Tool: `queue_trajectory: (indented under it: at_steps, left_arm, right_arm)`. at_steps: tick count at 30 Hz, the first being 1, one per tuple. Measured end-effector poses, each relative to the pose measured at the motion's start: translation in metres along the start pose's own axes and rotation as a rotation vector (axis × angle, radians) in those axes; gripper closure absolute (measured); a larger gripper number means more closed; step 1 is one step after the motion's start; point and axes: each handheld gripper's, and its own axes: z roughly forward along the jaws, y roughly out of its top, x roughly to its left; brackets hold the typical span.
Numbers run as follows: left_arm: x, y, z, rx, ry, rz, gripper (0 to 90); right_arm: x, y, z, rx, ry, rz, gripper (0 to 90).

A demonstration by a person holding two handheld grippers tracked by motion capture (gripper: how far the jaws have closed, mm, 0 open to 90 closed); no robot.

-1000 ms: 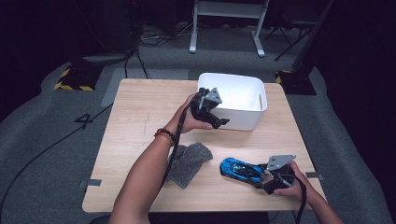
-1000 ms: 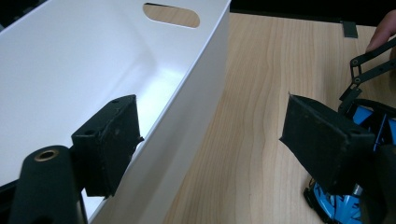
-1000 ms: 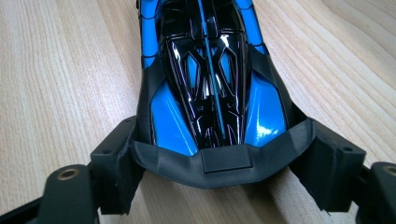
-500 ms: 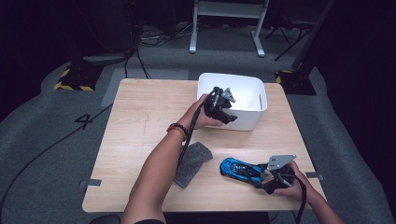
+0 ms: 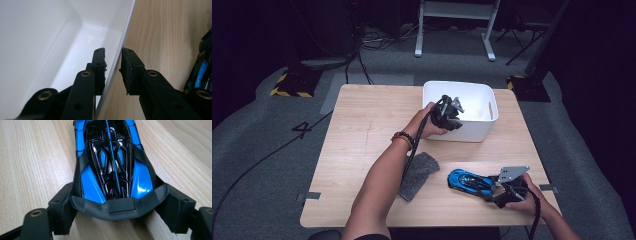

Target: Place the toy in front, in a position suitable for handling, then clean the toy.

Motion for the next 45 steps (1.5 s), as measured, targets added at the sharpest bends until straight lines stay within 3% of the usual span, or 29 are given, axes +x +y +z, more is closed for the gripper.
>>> queue_trajectory:
  at_steps: [5,19,26,30,38,42,45]
  left_arm:
    - [-0.003,-0.005,-0.006,0.002,-0.014,0.012,74.1]
    - [-0.034,-0.036,-0.034,-0.041,-0.039,0.02,74.1]
    - [-0.051,-0.049,-0.048,-0.052,-0.037,-0.005,74.1]
    - [-0.061,-0.052,-0.052,-0.051,-0.03,0.009,74.6]
    - [-0.074,-0.062,-0.064,-0.062,-0.057,0.028,74.9]
    - [-0.082,-0.062,-0.066,-0.07,-0.043,0.015,74.7]
    - [-0.082,-0.063,-0.071,-0.115,-0.041,-0.023,69.1]
  right_arm:
    - [0.0,0.0,0.0,0.001,-0.001,0.0,24.2]
    - [0.0,0.0,0.0,-0.005,0.0,0.001,24.2]
    - [0.0,-0.001,0.0,-0.006,0.002,0.003,24.2]
    - [0.0,0.0,0.0,-0.004,0.004,0.006,24.2]
    - [0.0,-0.001,0.0,-0.006,-0.002,0.006,24.2]
    - [0.0,0.0,0.0,-0.004,-0.002,0.004,24.2]
    - [0.0,0.0,0.0,0.0,0.003,0.006,24.2]
